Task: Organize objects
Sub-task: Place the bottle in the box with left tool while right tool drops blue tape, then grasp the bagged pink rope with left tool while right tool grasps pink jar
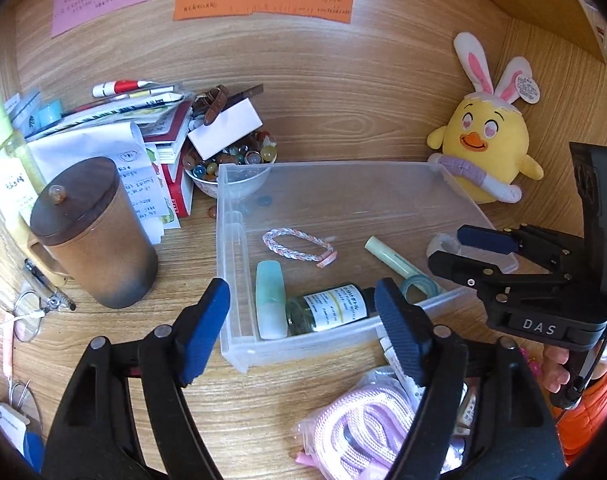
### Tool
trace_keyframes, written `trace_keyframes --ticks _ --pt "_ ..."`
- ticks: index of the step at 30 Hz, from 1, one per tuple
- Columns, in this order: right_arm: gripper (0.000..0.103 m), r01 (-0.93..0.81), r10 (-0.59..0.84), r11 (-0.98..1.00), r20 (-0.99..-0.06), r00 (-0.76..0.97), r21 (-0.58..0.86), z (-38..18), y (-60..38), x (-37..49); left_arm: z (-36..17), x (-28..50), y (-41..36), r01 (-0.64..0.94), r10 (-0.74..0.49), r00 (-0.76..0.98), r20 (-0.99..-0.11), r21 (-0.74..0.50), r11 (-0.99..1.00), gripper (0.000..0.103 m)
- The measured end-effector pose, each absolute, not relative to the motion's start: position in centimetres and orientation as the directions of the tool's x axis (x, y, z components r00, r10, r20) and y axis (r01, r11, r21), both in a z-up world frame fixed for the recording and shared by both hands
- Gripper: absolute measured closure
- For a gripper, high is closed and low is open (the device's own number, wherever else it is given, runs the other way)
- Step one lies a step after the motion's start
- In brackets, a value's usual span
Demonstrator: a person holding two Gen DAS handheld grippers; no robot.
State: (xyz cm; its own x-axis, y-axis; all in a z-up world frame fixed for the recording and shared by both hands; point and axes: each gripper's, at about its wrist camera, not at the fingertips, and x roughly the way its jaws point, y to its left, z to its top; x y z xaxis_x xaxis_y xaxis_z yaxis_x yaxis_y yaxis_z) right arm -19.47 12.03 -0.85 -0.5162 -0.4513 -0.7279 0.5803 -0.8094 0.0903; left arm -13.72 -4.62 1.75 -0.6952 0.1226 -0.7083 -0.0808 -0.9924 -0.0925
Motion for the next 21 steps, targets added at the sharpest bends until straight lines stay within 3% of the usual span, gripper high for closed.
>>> trace_keyframes --ticks 2,7,9,21 --pt "0.047 0.578 -0.447 -0.813 -0.712 -0.541 0.07 -0.2 12.6 -18.6 1.9 -13.1 -4.5 -0.075 0.113 -0.702 -0.703 -0.085 -0.994 0.017" --pt "0.035 0.571 -0.44 -0.82 -0.678 -0.589 0.037 0.8 14.2 -16.3 1.7 -11.6 -3.8 -0.087 0.113 -0.689 -0.716 -0.073 -0.993 0.016" --pt "0.034 0.565 -0.429 -0.825 -0.672 -0.604 0.018 0.8 14.8 -15.4 1.3 -11.0 -3.5 -0.095 0.133 -0.671 -0.73 -0.093 -0.991 0.006" --pt "0.034 0.555 -0.395 -0.831 -0.717 -0.575 0.012 -2.9 18.1 -11.2 -2.9 -7.9 -0.3 -0.168 0.216 -0.551 -0.806 -0.147 -0.975 0.006"
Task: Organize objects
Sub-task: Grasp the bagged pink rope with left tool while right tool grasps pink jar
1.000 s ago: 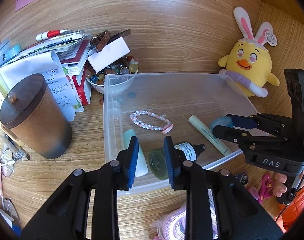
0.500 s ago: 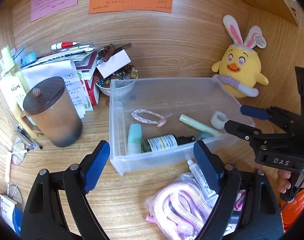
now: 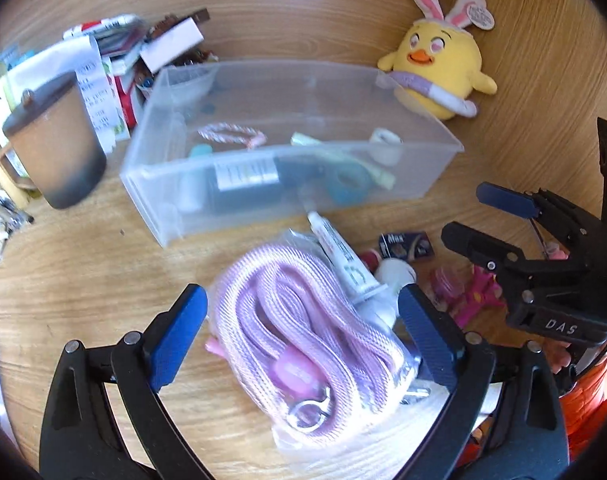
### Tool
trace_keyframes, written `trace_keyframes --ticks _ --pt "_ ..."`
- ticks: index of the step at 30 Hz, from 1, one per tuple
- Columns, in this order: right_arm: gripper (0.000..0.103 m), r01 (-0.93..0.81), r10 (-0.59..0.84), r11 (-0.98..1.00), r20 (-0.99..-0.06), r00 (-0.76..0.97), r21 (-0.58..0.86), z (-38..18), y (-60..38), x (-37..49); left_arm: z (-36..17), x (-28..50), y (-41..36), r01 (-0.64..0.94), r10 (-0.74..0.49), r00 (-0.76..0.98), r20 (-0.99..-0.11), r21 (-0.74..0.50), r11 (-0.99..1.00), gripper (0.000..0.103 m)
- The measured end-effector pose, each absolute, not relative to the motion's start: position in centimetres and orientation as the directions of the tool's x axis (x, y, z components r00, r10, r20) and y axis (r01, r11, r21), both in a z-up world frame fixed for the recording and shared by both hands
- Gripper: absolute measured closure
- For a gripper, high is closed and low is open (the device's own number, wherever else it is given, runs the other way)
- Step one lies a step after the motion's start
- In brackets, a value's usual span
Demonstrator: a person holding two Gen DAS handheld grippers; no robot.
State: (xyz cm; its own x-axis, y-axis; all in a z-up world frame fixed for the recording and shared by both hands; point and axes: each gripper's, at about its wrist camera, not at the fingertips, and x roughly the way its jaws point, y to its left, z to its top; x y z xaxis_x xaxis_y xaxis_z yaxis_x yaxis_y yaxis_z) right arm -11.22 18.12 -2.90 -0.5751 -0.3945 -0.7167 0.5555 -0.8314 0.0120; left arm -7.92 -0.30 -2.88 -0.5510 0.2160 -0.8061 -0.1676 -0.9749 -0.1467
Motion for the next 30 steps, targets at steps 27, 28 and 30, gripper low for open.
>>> trace_keyframes --ticks 27,28,30 --pt "0.071 0.576 -0.48 -0.795 -0.778 -0.405 0.19 -6.6 18.8 -10.1 -6.0 -7.5 -3.4 -0.113 0.25 -0.494 -0.833 -0.223 -0.968 0.002" --pt "0.071 0.575 -0.481 -0.795 -0.777 -0.405 0.192 -6.6 18.9 -10.1 -6.0 -7.4 -3.3 -0.117 0.255 -0.499 -0.828 -0.227 -0.967 0.005" --pt "0.071 0.568 -0.48 -0.8 -0.774 -0.413 0.193 -6.5 19.0 -10.1 -5.9 -7.2 -3.2 -0.129 0.263 -0.508 -0.82 -0.23 -0.965 0.019"
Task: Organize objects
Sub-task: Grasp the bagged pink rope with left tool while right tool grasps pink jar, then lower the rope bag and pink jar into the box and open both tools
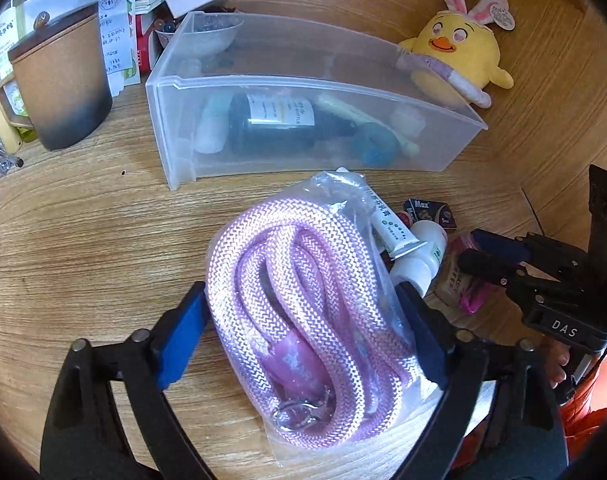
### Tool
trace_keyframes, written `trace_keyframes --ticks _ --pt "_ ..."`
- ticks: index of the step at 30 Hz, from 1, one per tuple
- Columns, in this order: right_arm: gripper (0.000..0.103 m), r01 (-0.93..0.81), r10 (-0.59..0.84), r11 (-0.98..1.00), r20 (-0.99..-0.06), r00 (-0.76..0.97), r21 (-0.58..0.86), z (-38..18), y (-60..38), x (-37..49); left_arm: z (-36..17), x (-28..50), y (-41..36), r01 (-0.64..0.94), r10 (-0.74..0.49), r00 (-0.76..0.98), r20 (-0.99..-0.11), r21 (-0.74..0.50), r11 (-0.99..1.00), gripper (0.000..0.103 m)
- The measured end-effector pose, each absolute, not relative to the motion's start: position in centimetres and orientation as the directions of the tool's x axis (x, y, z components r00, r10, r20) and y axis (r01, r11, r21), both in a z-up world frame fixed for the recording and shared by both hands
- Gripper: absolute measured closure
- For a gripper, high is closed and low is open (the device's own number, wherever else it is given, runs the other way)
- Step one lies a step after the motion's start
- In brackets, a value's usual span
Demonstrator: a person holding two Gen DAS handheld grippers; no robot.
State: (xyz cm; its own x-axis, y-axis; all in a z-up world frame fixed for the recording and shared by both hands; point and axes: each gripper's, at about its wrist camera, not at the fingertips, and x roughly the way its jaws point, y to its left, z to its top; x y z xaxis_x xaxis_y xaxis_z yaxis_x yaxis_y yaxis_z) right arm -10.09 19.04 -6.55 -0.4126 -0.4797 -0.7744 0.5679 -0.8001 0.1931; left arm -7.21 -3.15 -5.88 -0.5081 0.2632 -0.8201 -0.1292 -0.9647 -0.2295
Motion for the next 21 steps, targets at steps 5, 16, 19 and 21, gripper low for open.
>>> trace_keyframes --ticks 5,16,19,21 --pt "0.071 0.553 -0.487 -0.809 -0.757 -0.436 0.202 -6.1 19.5 -10.1 -5.7 -7.0 -3.6 -0.104 0.222 -0.546 -0.808 -0.197 -0.975 0.035" --pt "0.071 0.545 -0.494 -0.818 -0.711 -0.5 0.185 -3.8 19.5 -9.9 -3.0 -5.6 -4.4 -0.059 0.134 -0.66 -0.739 -0.127 -0.99 0.039" --pt "0.071 0.545 -0.5 -0.818 -0.692 -0.52 0.182 -2.9 19.5 -9.9 -1.9 -5.3 -4.9 -0.051 0.13 -0.684 -0.718 -0.131 -0.99 0.039" --pt "0.071 0.544 -0.503 -0.819 -0.68 -0.534 0.18 -2.4 19.4 -9.9 -1.2 -5.2 -5.2 -0.045 0.126 -0.701 -0.702 -0.133 -0.99 0.039"
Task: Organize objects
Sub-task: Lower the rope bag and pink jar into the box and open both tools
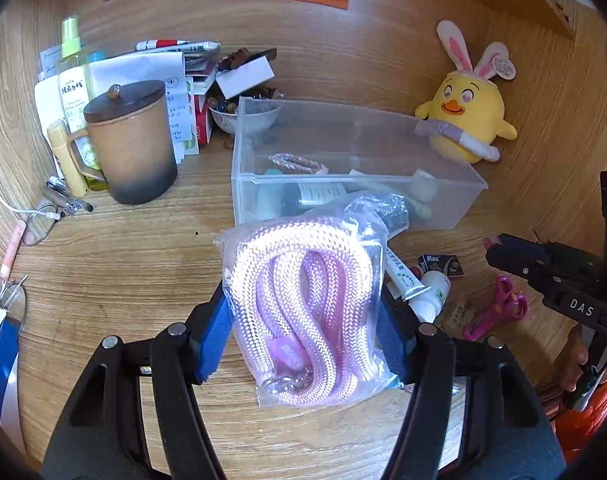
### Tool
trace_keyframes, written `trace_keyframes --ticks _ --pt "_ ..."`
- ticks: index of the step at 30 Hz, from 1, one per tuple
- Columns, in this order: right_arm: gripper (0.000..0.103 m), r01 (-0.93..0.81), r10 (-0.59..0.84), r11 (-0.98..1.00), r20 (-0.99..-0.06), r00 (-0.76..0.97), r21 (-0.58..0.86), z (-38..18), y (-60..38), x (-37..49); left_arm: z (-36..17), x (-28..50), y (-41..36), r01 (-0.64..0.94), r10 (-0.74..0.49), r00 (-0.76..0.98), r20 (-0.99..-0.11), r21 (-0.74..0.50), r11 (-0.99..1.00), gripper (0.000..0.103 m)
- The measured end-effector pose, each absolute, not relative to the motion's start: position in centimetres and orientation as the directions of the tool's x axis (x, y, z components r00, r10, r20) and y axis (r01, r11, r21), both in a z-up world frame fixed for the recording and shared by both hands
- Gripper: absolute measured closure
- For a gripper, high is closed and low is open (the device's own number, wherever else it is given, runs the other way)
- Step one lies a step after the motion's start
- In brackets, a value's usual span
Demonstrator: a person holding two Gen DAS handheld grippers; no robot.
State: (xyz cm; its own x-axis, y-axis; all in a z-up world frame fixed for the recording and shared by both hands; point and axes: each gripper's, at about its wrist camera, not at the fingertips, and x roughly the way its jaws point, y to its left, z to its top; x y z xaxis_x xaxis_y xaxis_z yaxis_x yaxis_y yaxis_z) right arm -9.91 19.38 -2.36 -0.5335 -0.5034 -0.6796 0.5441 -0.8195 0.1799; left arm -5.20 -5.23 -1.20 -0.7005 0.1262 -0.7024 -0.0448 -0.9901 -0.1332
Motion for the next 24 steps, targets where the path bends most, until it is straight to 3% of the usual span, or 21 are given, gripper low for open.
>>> trace_keyframes --ticks 16,24 --pt "0.071 0.542 -0.519 -0.827 -0.577 -0.631 0.151 2.5 17.6 -12.1 5.4 -6.4 -6.7 -0.047 0.12 -0.83 -0.544 -0.147 -0.988 0.039" --pt "0.071 0.527 -0.506 -0.839 -0.548 -0.666 0.134 3.9 17.1 -13.9 7.2 -8.6 -7.0 -0.044 0.112 -0.852 -0.511 -0.143 -0.989 0.039"
